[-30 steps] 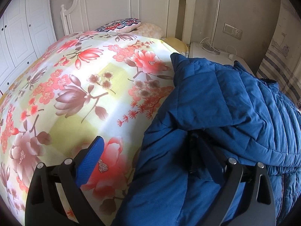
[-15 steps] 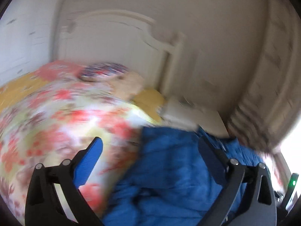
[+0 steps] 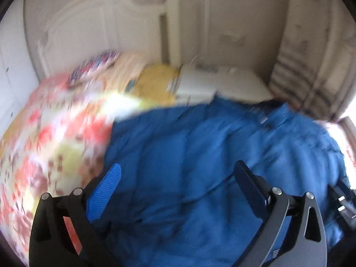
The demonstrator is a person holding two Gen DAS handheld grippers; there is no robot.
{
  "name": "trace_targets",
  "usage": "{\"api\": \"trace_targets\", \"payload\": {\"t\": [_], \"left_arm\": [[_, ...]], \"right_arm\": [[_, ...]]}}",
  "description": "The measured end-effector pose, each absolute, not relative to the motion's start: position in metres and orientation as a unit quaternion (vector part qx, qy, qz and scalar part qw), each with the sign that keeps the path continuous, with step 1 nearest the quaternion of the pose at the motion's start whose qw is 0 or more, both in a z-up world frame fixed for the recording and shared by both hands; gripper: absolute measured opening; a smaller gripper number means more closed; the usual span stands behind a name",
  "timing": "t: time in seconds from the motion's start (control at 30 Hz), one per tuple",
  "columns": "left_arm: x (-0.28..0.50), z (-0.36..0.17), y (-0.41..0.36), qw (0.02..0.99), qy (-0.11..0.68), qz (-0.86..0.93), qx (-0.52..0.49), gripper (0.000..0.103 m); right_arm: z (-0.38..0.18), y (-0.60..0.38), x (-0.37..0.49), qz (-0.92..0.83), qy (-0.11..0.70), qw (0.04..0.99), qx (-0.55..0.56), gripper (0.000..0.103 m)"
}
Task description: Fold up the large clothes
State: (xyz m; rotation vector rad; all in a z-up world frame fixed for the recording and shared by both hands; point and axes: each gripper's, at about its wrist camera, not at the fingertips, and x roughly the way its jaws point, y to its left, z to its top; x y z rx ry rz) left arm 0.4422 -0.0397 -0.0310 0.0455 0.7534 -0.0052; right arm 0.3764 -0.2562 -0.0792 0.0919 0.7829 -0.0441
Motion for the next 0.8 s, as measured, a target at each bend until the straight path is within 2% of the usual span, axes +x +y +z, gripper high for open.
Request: {"api": "trace_targets", "payload": {"t": [0.07,0.17,0.2,0.37,0.53,0.8], "left_arm": [[0.452,-0.032,-0.056,0.926,0.376,-0.021,0.031,0.101],[0.478,-0.077,-0.079,0.898,0.434,-0.003,0.078,0.101],[0.479,-0.095,-0.082,0.899,0.429,-0.01,0.086,0.101],[0.47,-0.09,-0.079,0.905,0.415,-0.007,0.093,0.101],[0.408,-0.069,-0.057,0.919,0.385,-0.018,0.079,0.101],[0.374,-0.1,-0.023,0.902,0.423,-0.028,0.08,0.101]], "right_arm": [[-0.079,-0.257,0.377,-0.02,0.381,0.923,0.047,0.048],[-0.079,-0.256,0.377,-0.019,0.381,0.923,0.049,0.048],[-0.079,-0.256,0.377,-0.019,0.381,0.923,0.05,0.048],[-0.079,-0.257,0.377,-0.015,0.38,0.923,0.057,0.048],[-0.08,-0.257,0.377,-0.014,0.38,0.923,0.06,0.048],[-0.08,-0.258,0.377,-0.014,0.38,0.923,0.06,0.049]]}}
